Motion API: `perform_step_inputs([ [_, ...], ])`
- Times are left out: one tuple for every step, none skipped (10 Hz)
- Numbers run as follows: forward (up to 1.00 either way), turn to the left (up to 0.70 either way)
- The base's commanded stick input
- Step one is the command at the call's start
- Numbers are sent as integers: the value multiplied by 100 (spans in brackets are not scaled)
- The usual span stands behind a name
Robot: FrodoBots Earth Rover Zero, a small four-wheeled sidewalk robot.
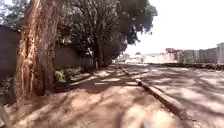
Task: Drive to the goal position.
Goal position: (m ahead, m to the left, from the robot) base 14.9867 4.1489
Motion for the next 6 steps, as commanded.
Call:
perform_step_inputs([
  [70,0],
  [70,0],
  [70,0],
  [70,0],
  [70,0],
  [70,0],
])
